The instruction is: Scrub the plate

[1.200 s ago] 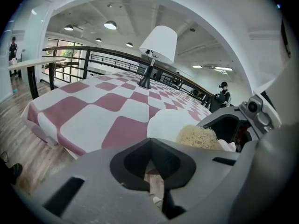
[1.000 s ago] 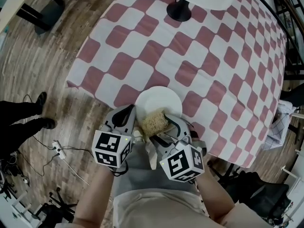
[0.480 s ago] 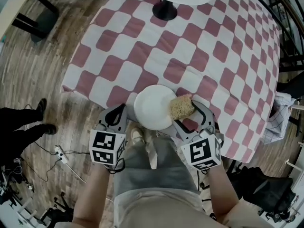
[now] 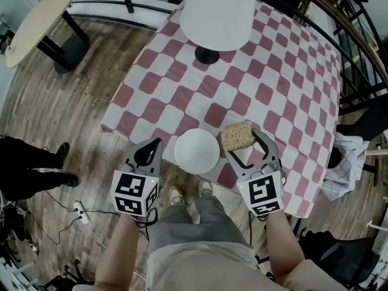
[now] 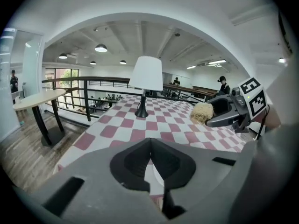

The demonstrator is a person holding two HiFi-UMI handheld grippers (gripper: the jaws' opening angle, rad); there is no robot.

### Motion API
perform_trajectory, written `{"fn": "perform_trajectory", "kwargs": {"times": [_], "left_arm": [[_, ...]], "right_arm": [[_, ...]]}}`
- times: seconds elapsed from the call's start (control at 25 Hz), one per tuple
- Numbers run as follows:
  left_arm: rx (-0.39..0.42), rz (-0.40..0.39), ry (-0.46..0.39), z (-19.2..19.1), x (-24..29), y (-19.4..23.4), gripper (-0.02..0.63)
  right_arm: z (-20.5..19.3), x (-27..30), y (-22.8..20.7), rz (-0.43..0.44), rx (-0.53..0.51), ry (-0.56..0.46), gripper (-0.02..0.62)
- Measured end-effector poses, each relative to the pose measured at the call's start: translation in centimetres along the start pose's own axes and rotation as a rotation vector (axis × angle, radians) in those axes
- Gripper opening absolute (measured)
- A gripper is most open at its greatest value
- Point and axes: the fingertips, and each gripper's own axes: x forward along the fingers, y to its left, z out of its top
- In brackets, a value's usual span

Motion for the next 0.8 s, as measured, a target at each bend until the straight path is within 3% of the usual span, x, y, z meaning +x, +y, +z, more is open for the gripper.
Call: {"fn": "perform_trajectory", "kwargs": {"times": [0.28,0.48,0.8], "left_arm": [[0.033,0.034,-0.135,8.0,-6.7,-1.9,0.014],[0.043,0.059,-0.224,11.8,-11.6,-3.6,0.014],[0.13,0.083,-0.363,17.3,-19.6,-6.8,0.014]], "right_arm": [[9.6,-5.2,-2.2,-0.056,0.008,-0.198,0.33],[14.6,-8.6,-1.1,0.046,0.111,-0.311,0.33],[22.1,-15.7,1.7,0.104,0.023,-0.47,0.33]]}}
